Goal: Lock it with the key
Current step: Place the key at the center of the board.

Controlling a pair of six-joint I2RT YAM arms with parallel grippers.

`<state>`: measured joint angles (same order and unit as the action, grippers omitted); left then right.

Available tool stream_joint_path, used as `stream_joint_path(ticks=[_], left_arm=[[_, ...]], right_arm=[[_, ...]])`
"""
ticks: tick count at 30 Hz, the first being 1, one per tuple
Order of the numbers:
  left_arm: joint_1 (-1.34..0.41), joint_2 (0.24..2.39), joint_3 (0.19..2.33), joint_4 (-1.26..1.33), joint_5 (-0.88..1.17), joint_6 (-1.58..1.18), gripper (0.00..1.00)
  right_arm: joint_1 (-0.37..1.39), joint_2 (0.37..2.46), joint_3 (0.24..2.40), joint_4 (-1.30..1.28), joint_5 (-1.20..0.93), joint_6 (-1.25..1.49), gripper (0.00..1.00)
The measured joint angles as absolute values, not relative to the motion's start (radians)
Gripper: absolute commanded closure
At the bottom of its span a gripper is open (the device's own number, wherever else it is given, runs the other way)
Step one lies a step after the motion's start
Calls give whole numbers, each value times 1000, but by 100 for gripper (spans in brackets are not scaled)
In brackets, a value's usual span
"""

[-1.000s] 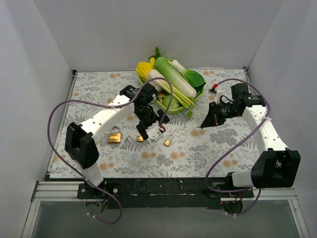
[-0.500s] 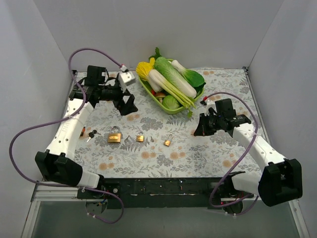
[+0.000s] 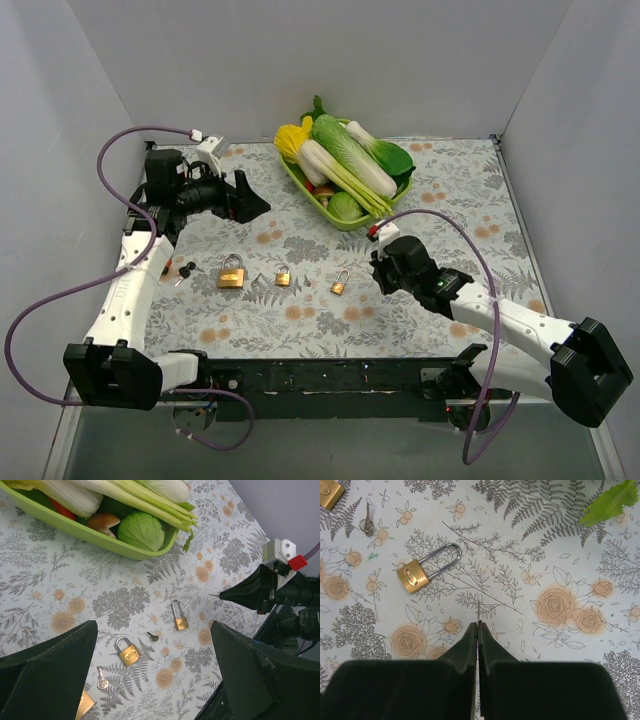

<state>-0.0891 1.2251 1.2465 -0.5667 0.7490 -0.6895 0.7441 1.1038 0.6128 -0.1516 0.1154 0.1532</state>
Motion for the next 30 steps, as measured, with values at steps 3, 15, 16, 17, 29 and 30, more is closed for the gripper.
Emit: stream_joint_path(ticks=[3, 15, 16, 17, 29, 30], left_arm=[[-86, 1212, 1208, -536, 751, -749, 2], [-86, 1142, 1123, -458, 749, -822, 2], [-86, 1139, 1116, -453, 749, -828, 2], [-86, 1137, 1110, -445, 749, -831, 2], [-86, 1111, 1091, -444, 738, -839, 2], [-86, 1106, 1091, -445, 736, -837, 2]], right_arm=[[796, 1103, 571, -71, 186, 95, 99], [895, 1151, 508, 96, 311, -74, 99], [897, 1156, 507, 94, 313, -70, 99], [897, 1160, 507, 94, 313, -62, 99], [899, 1265, 507, 111, 286, 51, 99], [899, 1273, 508, 111, 285, 64, 99]])
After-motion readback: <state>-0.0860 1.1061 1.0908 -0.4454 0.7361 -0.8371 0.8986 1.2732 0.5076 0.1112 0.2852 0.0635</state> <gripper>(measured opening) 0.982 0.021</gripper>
